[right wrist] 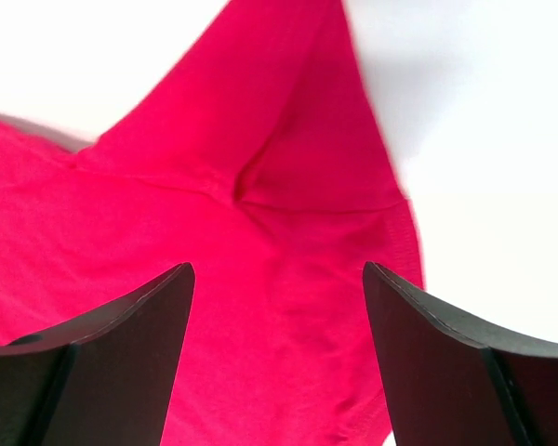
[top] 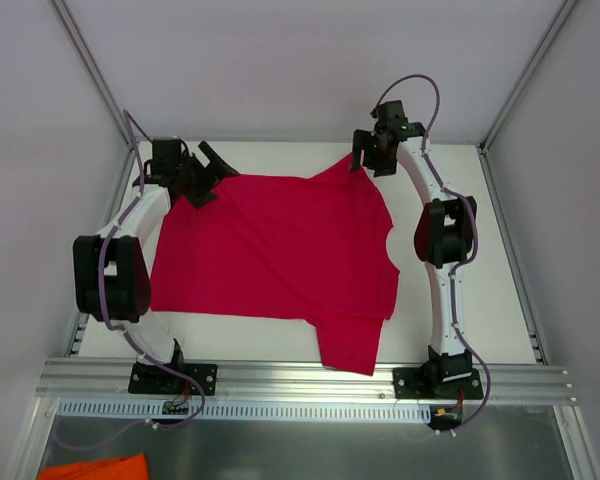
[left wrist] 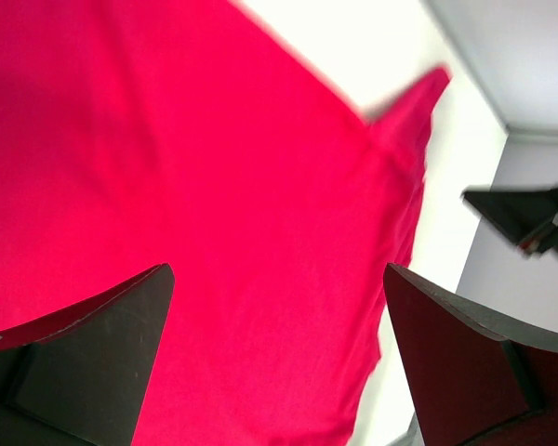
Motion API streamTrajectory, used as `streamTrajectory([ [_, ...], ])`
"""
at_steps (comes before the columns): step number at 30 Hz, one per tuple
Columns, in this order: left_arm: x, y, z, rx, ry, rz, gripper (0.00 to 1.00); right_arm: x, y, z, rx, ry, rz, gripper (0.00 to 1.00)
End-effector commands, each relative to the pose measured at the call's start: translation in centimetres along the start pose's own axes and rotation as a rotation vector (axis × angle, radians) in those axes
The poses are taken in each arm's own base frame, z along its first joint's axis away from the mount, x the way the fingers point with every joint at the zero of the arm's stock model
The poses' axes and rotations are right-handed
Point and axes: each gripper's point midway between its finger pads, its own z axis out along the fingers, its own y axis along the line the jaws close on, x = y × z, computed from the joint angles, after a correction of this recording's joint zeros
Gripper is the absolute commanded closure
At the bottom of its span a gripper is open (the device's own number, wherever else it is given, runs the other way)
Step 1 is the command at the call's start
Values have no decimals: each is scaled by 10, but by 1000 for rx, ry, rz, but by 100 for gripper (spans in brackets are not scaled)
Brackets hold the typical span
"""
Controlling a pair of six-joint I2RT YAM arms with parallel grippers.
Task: Fold and stack the t-shirts
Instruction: Flatten out the tshirt, then grap the side of the flattened tshirt furthest away from the robot with both arms
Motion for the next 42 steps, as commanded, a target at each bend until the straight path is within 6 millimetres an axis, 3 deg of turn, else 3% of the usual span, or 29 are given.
streamTrajectory([
  [1, -44, -30, 18, 71, -44, 52, 1, -22, -11, -25, 26, -81, -20, 23],
  [2, -56, -40, 13, 90, -71, 59, 1, -20, -14, -25, 29, -76, -15, 23],
  [3, -57, -29, 29, 62, -56, 44, 1, -19, -19, -23, 43, -70, -12, 23],
  [4, -76, -38, 29, 83, -87, 51, 1, -14, -22, -21, 54, -58, -16, 24],
  [5, -79, -22, 45, 43, -64, 35, 1, -15, -23, -25, 62, -63, -21, 24],
  [7, -101, -25, 51, 39, -88, 50, 1, -8, -27, -23, 74, -55, -29, 24],
  [8, -103, -10, 65, 8, -75, 44, 1, -8, -29, -25, 80, -57, -37, 24],
  [11, -118, 10, 79, -22, -80, 17, 1, -6, -33, -31, 87, -61, -43, 24],
  [22, -174, 72, 88, -165, -196, -31, 1, -4, -34, -46, 77, -84, -60, 27],
  [30, -191, 101, 81, -234, -235, -17, 1, 2, -41, -34, 97, -56, -52, 27],
  [42, -190, 131, 86, -270, -208, -36, 1, 1, -41, 11, 38, -43, 2, 27],
])
